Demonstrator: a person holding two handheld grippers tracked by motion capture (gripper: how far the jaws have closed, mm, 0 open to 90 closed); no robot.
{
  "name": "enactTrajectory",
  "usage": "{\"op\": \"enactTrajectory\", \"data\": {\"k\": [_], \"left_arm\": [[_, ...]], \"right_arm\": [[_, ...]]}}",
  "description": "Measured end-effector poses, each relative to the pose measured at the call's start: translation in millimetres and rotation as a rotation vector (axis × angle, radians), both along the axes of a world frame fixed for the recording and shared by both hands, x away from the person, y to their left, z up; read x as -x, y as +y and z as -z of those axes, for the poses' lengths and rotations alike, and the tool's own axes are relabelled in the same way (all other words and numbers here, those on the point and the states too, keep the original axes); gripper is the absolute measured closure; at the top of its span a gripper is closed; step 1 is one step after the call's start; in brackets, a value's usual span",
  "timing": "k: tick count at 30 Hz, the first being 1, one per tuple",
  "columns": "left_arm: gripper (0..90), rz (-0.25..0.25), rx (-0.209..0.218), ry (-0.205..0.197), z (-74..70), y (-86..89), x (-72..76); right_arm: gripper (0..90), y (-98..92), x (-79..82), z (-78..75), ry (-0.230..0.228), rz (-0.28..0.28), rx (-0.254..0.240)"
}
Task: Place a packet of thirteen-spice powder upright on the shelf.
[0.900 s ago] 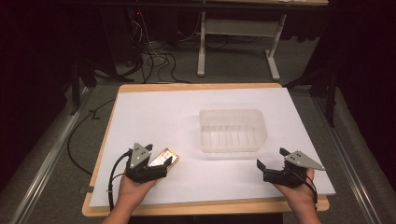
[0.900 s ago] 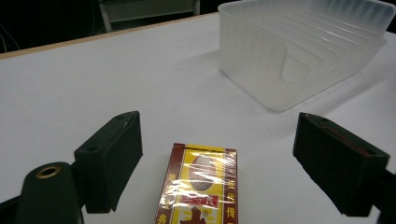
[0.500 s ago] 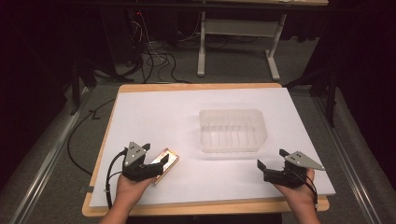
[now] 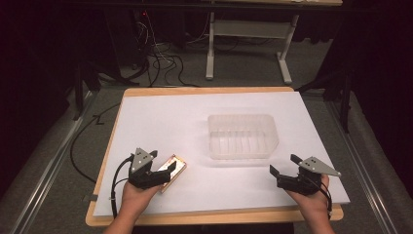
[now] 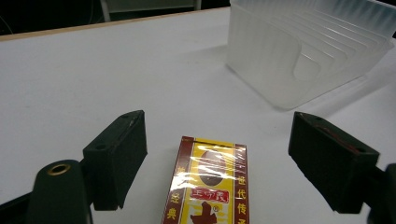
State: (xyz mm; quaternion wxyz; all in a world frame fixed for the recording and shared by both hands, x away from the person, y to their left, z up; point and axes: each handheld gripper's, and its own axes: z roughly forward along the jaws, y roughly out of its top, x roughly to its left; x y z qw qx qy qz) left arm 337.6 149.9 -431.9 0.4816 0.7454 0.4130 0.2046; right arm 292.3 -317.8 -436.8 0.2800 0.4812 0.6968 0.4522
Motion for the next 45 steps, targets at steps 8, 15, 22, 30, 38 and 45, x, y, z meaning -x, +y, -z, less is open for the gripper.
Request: {"op": "enactTrajectory", "data": {"k": [8,15,22,30,38,45], "left_arm": [[18.8,-0.018,-0.013,-0.006,1.1,-0.4,-0.1],[14.3,-0.028,-0.038,0.005,4.4,-3.6,-1.5],[8.8,-0.031,-0.056,0.027,5.4,-6.3,-3.3],[7.5,-0.022,-0.101,0.039,4.3,-11.0,-5.6],[13.6,-0.012,-0.161,0.032,-4.5,-14.4,-6.1],[5.4,0.000,-0.205,0.080,-8.6,-15.9,-9.5]], "right_arm": [[13.4,1.7,1.1,1.2,-0.006,0.012,0.044],[10.0,3.1,0.6,1.2,0.000,0.003,0.043],[1.8,4.1,-4.7,4.8,0.033,-0.001,0.036],[1.3,3.1,-2.3,1.1,0.019,-0.004,0.029],[2.0,0.6,-4.1,3.1,0.044,-0.008,0.016],[3.0,-3.7,-4.6,2.4,0.047,0.002,0.004]]}}
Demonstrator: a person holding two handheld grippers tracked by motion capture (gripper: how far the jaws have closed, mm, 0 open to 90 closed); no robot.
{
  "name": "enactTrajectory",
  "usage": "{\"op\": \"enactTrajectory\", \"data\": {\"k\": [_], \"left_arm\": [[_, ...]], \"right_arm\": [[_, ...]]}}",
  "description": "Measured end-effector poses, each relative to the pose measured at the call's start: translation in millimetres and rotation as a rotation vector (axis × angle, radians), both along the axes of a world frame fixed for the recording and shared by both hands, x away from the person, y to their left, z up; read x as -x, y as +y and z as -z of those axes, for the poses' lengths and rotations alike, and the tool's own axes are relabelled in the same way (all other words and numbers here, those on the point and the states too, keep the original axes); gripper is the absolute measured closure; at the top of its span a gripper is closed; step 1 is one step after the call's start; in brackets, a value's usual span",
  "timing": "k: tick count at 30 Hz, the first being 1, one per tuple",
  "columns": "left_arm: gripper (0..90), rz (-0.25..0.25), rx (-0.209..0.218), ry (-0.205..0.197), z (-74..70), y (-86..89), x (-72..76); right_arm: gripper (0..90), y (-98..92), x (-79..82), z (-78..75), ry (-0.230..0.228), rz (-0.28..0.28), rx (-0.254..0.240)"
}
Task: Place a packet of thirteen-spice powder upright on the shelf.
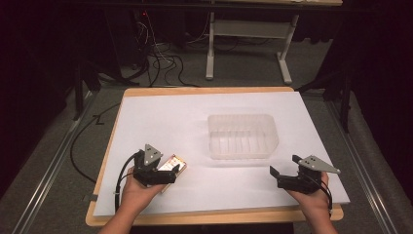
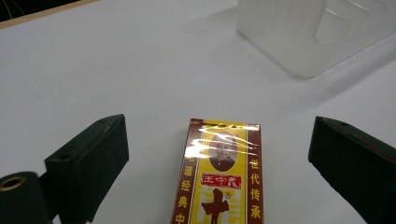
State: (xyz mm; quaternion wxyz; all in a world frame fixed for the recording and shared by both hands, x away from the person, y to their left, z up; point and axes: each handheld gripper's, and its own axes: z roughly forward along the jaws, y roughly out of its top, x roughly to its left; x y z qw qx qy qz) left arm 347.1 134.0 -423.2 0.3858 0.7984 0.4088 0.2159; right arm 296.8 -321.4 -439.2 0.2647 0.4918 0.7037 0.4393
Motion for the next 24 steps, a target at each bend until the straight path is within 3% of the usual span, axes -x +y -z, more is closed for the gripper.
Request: {"op": "enactTrajectory", "data": {"k": [5,12,16,17,18,20,24], "left_arm": [[0.2,0.012,-0.054,0.018,-1.1,-1.9,-0.9],[0.2,0.029,-0.079,0.060,-5.6,-3.2,-3.6],[0.2,0.043,-0.106,0.103,-6.9,-4.4,-8.1],[0.2,0.058,-0.116,0.134,-5.6,-5.6,-10.4],[0.2,0.058,-0.116,0.134,-5.6,-5.6,-10.4],[0.2,0.074,-0.134,0.186,-2.4,-7.7,-14.6],[0.2,0.066,-0.175,0.209,1.9,-9.6,-18.4]], "right_arm": [[3.4,0.4,-0.5,1.8,0.012,-0.001,-0.008],[3.7,2.1,0.1,2.6,0.021,-0.007,-0.011],[4.2,2.2,-0.9,3.7,0.032,-0.005,-0.011],[4.2,2.3,-1.1,4.1,0.035,-0.004,-0.011],[4.2,2.3,-1.1,4.1,0.035,-0.004,-0.011],[4.5,1.9,-1.2,4.7,0.038,-0.006,-0.011],[4.7,1.7,-1.2,4.6,0.035,-0.008,-0.012]]}}
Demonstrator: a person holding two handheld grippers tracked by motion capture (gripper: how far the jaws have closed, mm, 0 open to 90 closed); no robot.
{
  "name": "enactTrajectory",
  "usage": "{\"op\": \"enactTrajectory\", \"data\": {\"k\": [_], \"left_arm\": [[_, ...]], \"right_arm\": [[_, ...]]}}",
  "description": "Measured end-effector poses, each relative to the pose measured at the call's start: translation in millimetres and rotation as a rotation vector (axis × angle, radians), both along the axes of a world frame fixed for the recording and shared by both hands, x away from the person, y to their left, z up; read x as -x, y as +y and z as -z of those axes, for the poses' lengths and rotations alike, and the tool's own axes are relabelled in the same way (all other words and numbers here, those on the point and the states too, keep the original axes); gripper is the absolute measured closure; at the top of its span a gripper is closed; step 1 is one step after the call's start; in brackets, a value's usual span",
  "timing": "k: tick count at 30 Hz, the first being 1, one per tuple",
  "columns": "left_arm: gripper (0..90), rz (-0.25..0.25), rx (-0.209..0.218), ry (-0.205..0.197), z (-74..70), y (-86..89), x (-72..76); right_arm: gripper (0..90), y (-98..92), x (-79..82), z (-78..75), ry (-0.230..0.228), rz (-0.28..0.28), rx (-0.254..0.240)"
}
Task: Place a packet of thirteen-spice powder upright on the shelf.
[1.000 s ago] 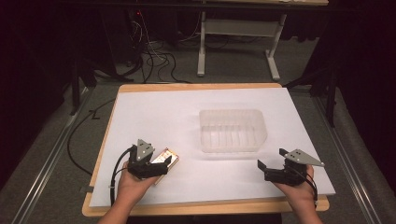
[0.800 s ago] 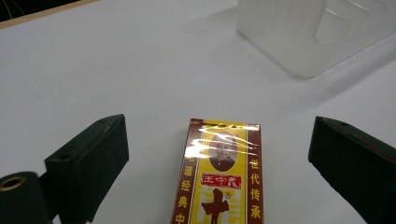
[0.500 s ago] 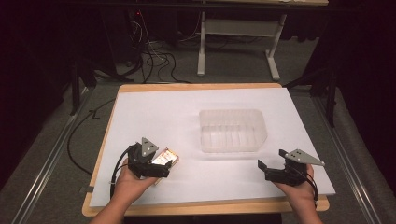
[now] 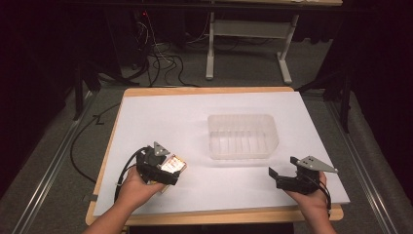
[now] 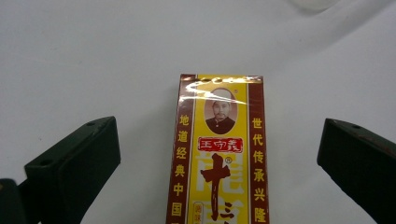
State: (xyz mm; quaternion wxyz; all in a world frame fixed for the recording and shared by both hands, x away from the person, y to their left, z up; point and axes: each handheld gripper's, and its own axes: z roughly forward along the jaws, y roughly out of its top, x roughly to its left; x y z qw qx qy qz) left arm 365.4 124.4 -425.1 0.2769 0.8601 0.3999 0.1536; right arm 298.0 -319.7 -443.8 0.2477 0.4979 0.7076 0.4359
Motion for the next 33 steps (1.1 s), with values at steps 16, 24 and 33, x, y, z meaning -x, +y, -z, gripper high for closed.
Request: {"op": "enactTrajectory", "data": {"k": [16,24,33], "left_arm": [[0.2,0.034,-0.052,0.129,6.8,-1.4,-9.6],[0.4,0.072,-0.105,0.178,6.2,-5.5,-13.0],[0.3,0.088,-0.153,0.232,4.6,-7.7,-16.9]], "right_arm": [[5.2,0.5,-1.1,3.1,0.018,-0.002,0.007],[4.6,2.0,2.0,-2.2,-0.007,-0.008,0.008],[4.5,0.9,0.1,0.9,0.013,-0.008,0.007]]}}
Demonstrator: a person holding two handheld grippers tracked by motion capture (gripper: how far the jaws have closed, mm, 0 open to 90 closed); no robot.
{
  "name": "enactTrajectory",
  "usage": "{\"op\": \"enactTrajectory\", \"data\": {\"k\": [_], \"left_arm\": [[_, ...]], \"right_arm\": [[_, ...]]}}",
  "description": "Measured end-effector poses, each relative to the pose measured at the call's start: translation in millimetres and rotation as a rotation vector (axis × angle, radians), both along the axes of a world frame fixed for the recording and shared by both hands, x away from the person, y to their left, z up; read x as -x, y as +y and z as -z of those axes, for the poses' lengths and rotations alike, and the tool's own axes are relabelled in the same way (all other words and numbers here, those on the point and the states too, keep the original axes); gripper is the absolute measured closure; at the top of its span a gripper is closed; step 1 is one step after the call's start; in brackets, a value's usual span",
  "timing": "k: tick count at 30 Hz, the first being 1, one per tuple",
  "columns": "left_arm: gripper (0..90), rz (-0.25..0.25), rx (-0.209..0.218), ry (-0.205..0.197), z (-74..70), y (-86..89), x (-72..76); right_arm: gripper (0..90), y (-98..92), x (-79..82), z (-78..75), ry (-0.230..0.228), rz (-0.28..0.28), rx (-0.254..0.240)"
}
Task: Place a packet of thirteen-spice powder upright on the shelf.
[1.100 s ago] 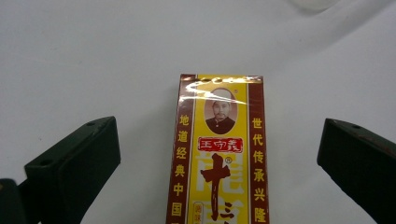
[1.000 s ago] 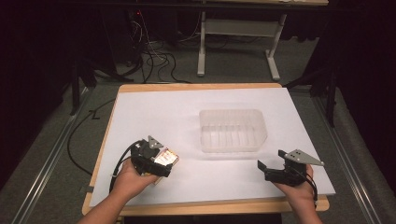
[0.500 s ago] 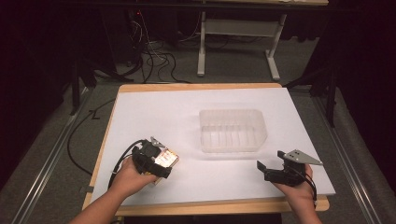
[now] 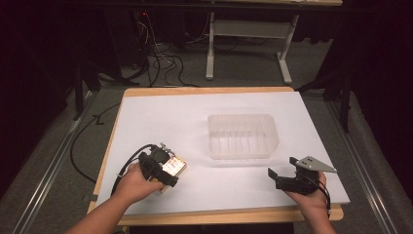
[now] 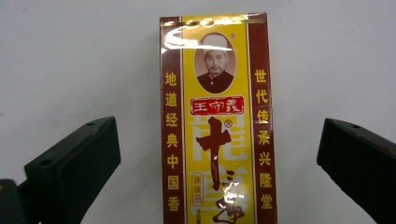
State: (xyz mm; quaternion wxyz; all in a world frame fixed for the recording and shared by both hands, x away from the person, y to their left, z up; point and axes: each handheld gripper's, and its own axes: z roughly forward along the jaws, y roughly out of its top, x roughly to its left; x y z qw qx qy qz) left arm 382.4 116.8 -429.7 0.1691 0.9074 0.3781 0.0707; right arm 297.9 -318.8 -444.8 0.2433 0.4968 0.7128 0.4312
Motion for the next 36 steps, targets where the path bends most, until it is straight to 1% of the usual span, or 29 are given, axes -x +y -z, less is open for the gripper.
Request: {"op": "enactTrajectory", "data": {"k": [2,3,5,8,9,10,12,13,15,20,24,28,31,33,36], "left_arm": [[0.4,0.019,-0.021,0.035,-0.6,-0.5,-2.4],[0.5,0.029,-0.032,0.043,-1.1,-0.1,-3.4],[0.6,0.030,-0.036,0.050,-1.3,0.8,-4.6],[0.7,0.031,-0.032,0.075,-1.8,1.6,-6.9],[0.7,0.031,-0.032,0.075,-1.8,1.6,-6.9],[0.6,0.036,-0.031,0.095,-1.8,1.1,-8.2],[0.5,0.042,-0.035,0.111,-0.6,0.2,-9.5],[0.4,0.042,-0.035,0.111,-0.6,0.2,-9.5],[0.4,0.048,-0.060,0.118,3.3,-1.0,-11.5],[0.3,0.053,-0.095,0.128,10.2,-3.7,-15.3],[1.2,0.058,-0.119,0.140,14.1,-7.3,-15.5],[8.0,0.045,-0.132,0.138,16.2,-9.6,-15.0],[14.4,0.039,-0.140,0.145,17.7,-9.8,-16.0],[16.0,0.035,-0.145,0.153,19.4,-9.9,-16.6],[18.3,0.024,-0.138,0.163,20.6,-9.7,-17.1]], "right_arm": [[4.4,0.1,0.0,-0.3,0.002,0.005,0.001],[4.4,0.0,-0.5,-0.2,0.000,0.004,0.002],[4.4,0.4,-0.9,0.7,0.008,0.007,0.002],[4.4,0.8,-0.7,1.6,0.014,0.006,0.004],[4.4,0.8,-0.7,1.6,0.014,0.006,0.004],[4.5,0.6,0.0,0.8,0.013,0.008,0.001],[4.5,0.0,0.1,0.0,0.006,0.009,0.002],[4.5,-0.3,-0.1,0.0,0.005,0.010,0.001],[4.5,-0.7,-0.8,0.7,0.012,0.014,-0.003],[4.8,-0.9,-1.0,1.5,0.012,0.012,0.000],[4.8,-0.9,-2.0,2.6,0.020,0.013,0.004],[5.0,-1.5,-0.5,1.5,0.015,0.018,0.000],[5.2,-1.8,0.1,0.7,0.013,0.020,0.000],[5.4,-2.0,-0.4,1.5,0.016,0.019,0.001],[5.4,-2.6,-1.3,2.5,0.021,0.022,-0.003]]}}
